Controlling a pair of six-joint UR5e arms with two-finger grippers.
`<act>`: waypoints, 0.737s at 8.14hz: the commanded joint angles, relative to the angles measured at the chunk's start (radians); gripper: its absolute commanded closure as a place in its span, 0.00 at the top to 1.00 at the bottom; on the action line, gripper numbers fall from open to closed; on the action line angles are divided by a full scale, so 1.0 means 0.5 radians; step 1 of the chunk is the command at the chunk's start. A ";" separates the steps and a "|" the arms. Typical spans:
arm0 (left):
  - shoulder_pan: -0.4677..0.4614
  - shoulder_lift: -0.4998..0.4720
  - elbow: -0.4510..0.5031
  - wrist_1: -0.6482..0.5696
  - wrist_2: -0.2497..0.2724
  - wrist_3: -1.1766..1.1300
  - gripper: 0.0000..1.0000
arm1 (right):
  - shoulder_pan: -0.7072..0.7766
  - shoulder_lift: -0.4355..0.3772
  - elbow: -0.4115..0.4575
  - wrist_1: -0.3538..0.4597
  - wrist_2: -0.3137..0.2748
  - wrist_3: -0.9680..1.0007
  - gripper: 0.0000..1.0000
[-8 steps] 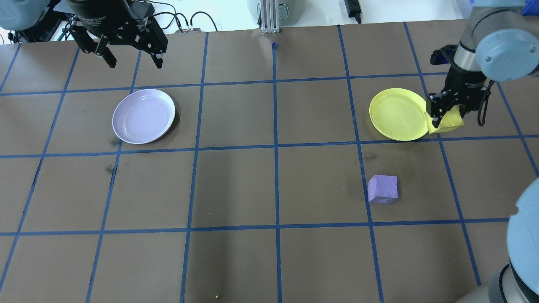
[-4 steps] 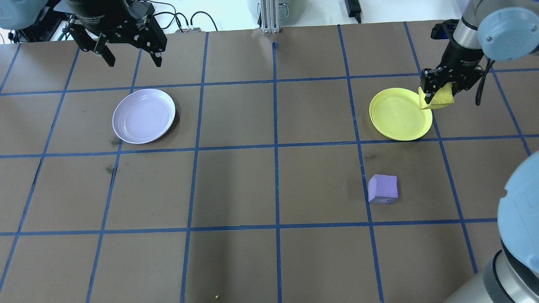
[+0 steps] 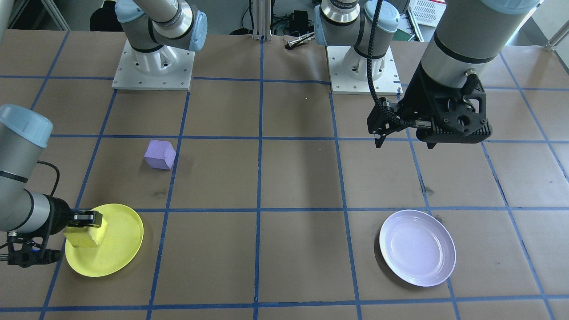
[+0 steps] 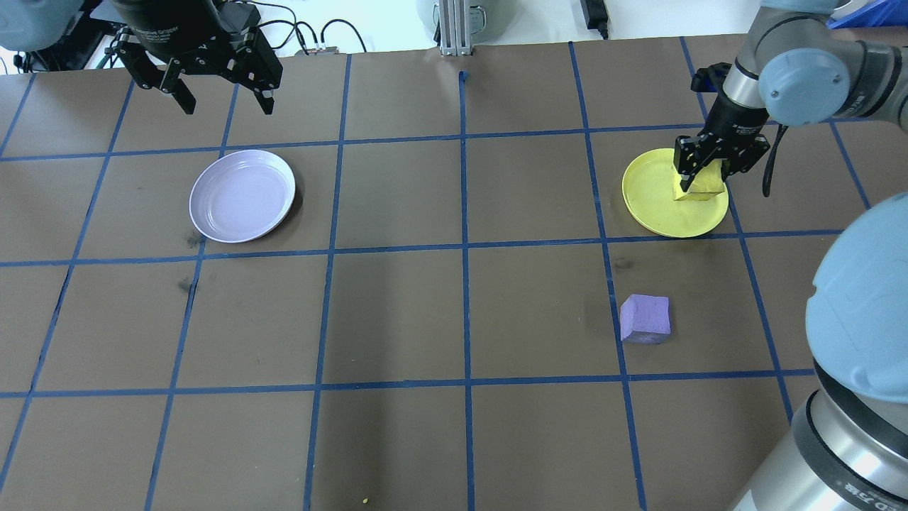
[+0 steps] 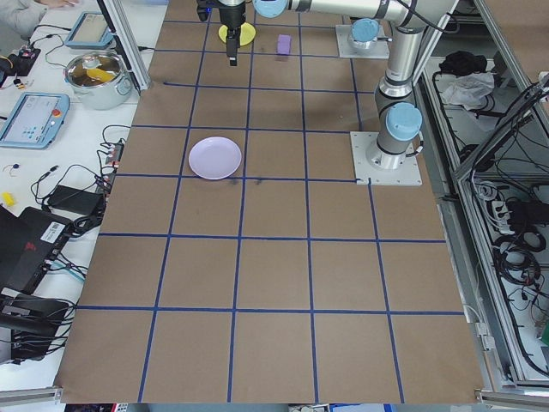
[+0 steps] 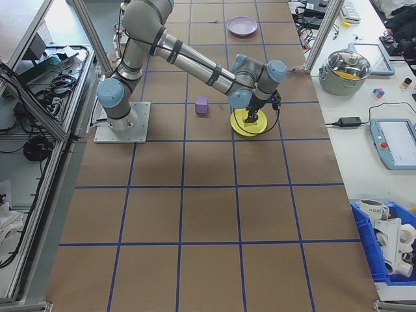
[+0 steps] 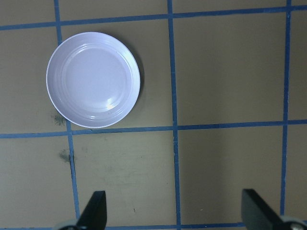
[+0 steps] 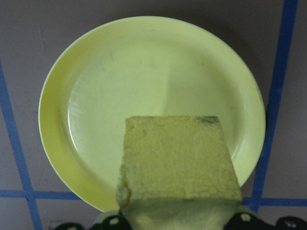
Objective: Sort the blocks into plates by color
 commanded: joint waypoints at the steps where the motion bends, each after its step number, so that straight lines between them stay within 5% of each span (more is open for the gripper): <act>1: 0.002 -0.013 0.003 0.000 0.000 0.000 1.00 | 0.068 0.079 0.007 -0.077 -0.013 -0.016 0.99; 4: -0.001 -0.001 -0.003 0.000 0.000 0.000 1.00 | 0.068 -0.073 0.010 -0.063 -0.059 -0.022 1.00; 6: -0.001 0.000 -0.003 0.000 0.000 0.000 1.00 | 0.071 -0.284 0.010 0.301 -0.055 -0.013 1.00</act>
